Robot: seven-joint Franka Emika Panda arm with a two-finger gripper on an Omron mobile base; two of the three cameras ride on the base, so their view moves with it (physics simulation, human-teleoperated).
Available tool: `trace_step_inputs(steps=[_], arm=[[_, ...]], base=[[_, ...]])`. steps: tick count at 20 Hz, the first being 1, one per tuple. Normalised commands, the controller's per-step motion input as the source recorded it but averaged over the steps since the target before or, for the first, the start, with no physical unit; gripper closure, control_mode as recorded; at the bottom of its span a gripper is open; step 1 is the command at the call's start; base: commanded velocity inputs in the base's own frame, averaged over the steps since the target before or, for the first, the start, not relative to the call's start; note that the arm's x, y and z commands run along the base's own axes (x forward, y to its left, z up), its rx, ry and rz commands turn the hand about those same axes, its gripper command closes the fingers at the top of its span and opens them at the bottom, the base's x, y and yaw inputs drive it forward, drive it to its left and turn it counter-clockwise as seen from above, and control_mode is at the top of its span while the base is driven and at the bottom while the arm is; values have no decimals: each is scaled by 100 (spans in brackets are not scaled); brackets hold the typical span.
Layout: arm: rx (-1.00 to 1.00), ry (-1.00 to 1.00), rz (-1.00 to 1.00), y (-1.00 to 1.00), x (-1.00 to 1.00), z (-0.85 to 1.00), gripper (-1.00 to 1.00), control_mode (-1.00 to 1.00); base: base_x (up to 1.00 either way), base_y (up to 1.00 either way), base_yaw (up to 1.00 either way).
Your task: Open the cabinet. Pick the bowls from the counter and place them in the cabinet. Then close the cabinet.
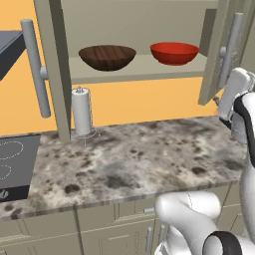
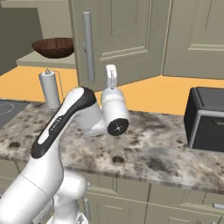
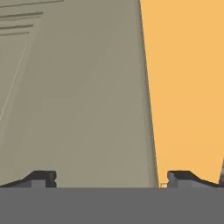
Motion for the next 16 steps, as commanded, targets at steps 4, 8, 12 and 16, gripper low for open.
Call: trace_step_inputs(steps=[4, 8, 12, 16], arm=[[-7, 14, -38, 58, 55, -9, -100, -100], [-4, 19, -31, 15, 79, 0, -100, -100], [0, 19, -20, 0, 73, 1, -100, -100], [0, 17, -9, 0, 67, 0, -100, -100]], base=[[0, 0, 0], [0, 0, 0], [0, 0, 0], [0, 0, 0]])
